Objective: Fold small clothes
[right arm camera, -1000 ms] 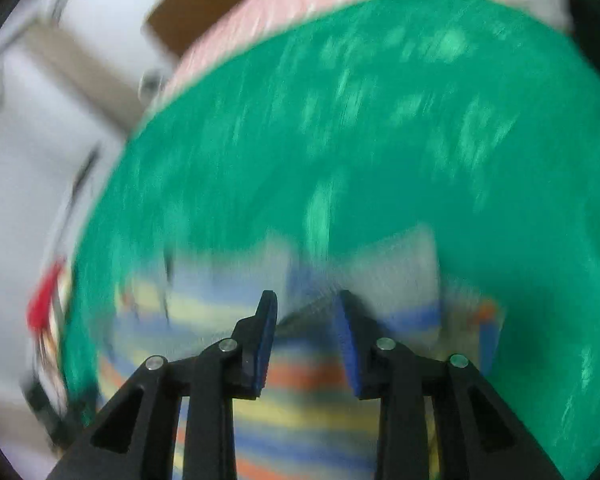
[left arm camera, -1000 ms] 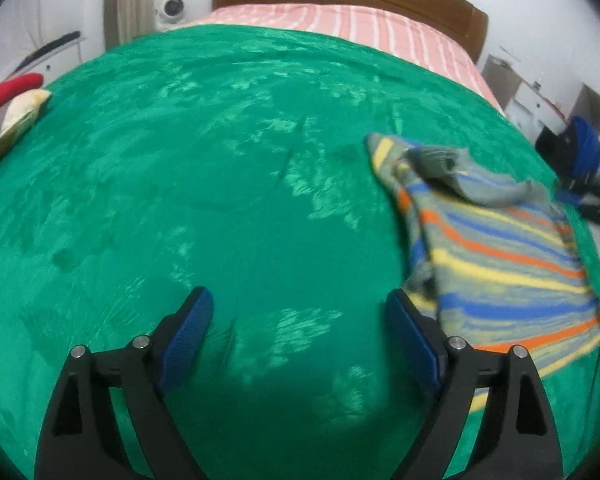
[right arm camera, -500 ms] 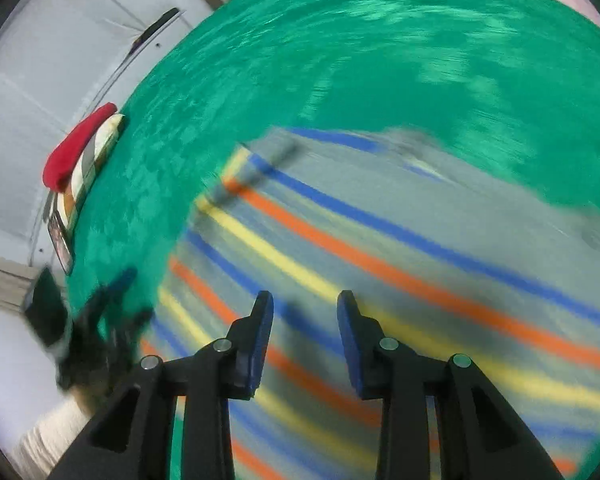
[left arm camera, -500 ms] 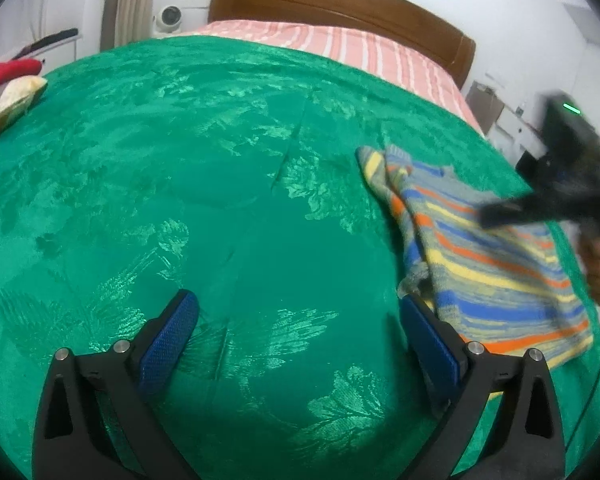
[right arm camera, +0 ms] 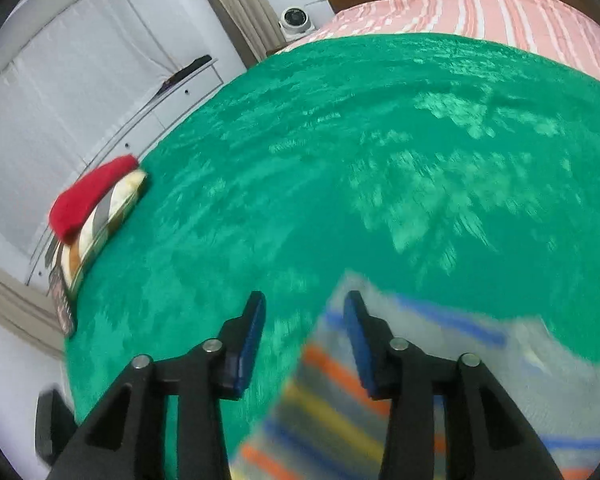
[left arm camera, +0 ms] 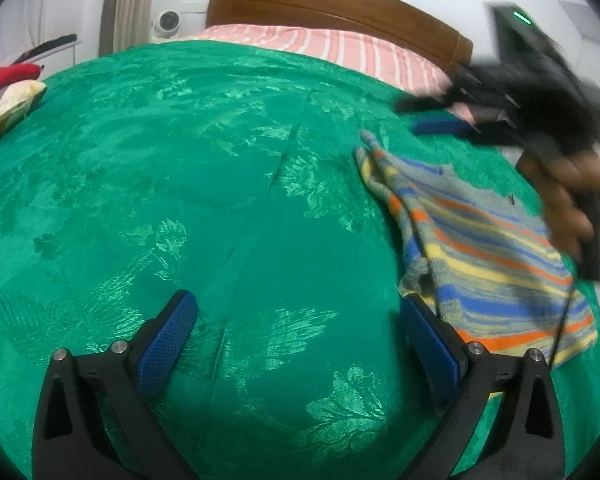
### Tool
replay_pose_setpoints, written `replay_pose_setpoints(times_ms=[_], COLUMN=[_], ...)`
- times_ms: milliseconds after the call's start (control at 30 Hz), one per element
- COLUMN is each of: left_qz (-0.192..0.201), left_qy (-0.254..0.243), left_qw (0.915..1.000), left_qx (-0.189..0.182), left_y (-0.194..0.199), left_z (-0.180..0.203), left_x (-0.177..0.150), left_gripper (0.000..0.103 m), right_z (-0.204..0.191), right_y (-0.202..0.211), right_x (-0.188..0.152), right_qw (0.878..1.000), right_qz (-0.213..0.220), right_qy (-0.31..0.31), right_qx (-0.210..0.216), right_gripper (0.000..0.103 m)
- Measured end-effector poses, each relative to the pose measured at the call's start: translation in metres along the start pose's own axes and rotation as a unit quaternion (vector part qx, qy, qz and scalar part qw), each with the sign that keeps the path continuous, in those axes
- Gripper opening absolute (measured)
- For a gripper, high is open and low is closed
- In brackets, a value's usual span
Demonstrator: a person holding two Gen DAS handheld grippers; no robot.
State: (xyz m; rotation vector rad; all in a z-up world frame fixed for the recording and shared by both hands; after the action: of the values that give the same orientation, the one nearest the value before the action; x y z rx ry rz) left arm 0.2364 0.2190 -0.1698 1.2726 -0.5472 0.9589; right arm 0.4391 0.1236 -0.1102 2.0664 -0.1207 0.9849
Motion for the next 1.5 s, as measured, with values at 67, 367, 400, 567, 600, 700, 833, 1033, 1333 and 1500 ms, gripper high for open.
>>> replay_pose_setpoints(times_ms=[67, 367, 400, 567, 600, 700, 833, 1033, 1333, 1500], left_qz=[0.001, 0.0, -0.001, -0.005, -0.005, -0.007, -0.011, -0.01, -0.008, -0.031], left_qy=[0.001, 0.0, -0.001, -0.007, -0.008, -0.01, -0.017, -0.017, -0.014, -0.034], left_qw=[1.0, 1.0, 1.0, 0.9999, 0.9999, 0.9998, 0.9996, 0.9995, 0.9996, 0.9984], left_qx=[-0.001, 0.001, 0.002, 0.009, 0.011, 0.014, 0.021, 0.023, 0.021, 0.033], left_y=[0.0, 0.0, -0.001, -0.002, -0.003, -0.003, -0.004, -0.004, -0.003, 0.0], left_z=[-0.001, -0.001, 0.0, 0.003, 0.003, 0.005, 0.006, 0.006, 0.005, 0.01], left_x=[0.0, 0.0, 0.0, 0.001, 0.001, 0.001, 0.0, 0.0, 0.0, 0.003], left_gripper=[0.101, 0.101, 0.101, 0.102, 0.102, 0.102, 0.102, 0.102, 0.102, 0.101], right_z=[0.001, 0.067, 0.083, 0.146, 0.151, 0.151, 0.14, 0.145, 0.149, 0.15], right_y=[0.019, 0.184, 0.206, 0.292, 0.31, 0.338, 0.344, 0.333, 0.325, 0.324], right_x=[-0.023, -0.208, -0.225, -0.291, -0.299, -0.311, -0.318, -0.332, -0.342, -0.343], right_qw=[1.0, 0.984, 0.982, 0.958, 0.956, 0.95, 0.941, 0.937, 0.939, 0.942], right_qz=[-0.013, -0.018, -0.011, 0.009, 0.033, 0.089, 0.141, 0.147, 0.163, 0.168], right_qy=[0.013, 0.074, 0.053, -0.039, -0.065, -0.099, -0.103, -0.116, -0.12, -0.121], right_qx=[0.004, -0.16, -0.18, -0.284, -0.284, -0.283, -0.289, -0.294, -0.279, -0.263], right_gripper=[0.043, 0.043, 0.045, 0.049, 0.049, 0.051, 0.056, 0.058, 0.065, 0.071])
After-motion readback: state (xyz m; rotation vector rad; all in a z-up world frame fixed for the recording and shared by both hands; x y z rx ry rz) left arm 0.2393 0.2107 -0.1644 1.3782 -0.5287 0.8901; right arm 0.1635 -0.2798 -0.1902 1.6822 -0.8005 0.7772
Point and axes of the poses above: each gripper's, at about its wrist camera, not at the fingertips, and y roughly against the way its jaws point, z to its right, x to its top, the point moved 3 cm from there along -y, roughly the way its jaws point, and after that the axes turned 10 degrees about z, right-handed, at the moved point
